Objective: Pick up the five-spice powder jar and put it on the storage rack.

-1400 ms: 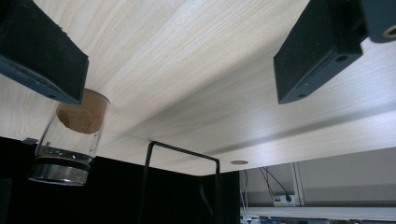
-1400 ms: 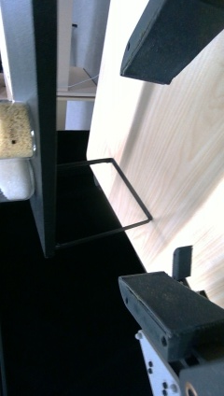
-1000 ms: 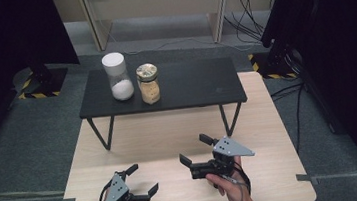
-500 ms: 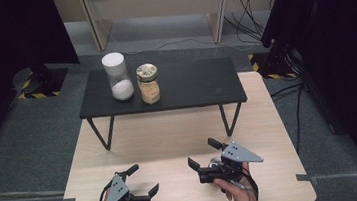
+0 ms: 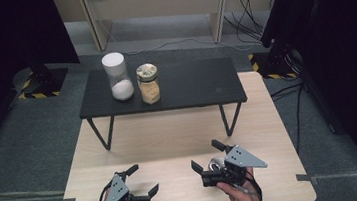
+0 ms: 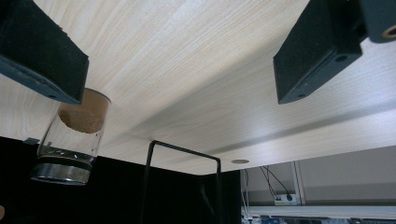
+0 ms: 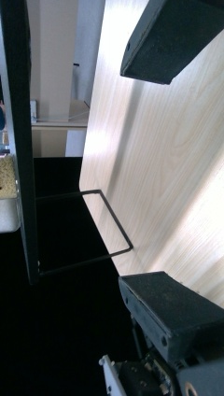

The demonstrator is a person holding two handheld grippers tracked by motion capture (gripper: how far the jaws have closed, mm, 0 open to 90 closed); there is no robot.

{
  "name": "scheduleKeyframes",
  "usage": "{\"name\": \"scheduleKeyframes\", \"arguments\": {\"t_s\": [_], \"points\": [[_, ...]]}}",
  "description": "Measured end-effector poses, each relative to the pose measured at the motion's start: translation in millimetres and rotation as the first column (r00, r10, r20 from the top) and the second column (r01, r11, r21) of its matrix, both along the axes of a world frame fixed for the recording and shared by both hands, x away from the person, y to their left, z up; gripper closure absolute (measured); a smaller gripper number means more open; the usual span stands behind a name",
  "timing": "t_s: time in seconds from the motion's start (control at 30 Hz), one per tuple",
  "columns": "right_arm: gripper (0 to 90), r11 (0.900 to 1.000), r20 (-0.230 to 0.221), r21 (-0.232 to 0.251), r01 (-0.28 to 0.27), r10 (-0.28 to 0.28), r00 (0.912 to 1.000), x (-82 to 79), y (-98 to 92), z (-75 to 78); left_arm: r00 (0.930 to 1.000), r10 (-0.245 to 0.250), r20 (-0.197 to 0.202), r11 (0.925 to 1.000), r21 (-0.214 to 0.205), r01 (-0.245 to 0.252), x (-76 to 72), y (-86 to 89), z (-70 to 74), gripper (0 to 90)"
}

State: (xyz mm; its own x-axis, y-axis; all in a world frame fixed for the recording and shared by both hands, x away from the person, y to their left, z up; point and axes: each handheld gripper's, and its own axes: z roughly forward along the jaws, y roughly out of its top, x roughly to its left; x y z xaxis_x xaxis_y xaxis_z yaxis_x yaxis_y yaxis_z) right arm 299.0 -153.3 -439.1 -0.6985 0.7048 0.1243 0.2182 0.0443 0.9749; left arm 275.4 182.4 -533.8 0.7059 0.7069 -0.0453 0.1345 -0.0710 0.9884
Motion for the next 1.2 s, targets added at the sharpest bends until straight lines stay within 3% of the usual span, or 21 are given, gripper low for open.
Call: {"name": "scheduleKeyframes", "arguments": {"t_s": [0.63,1.2], "points": [[2.7,0.9973,0.017,-0.053,0.051,-0.05,0.9986,-8.5,-13.5,-19.1,1.0,-0.001,0.002,1.0,0.002,0.001,-0.4,0.0,0.0,2.5],[2.9,0.9955,0.006,-0.051,0.08,-0.079,0.9968,-11.8,-23.2,-29.6,1.0,0.001,0.0,1.0,0.0,-0.001,-0.1,0.3,-0.2,2.5]]}}
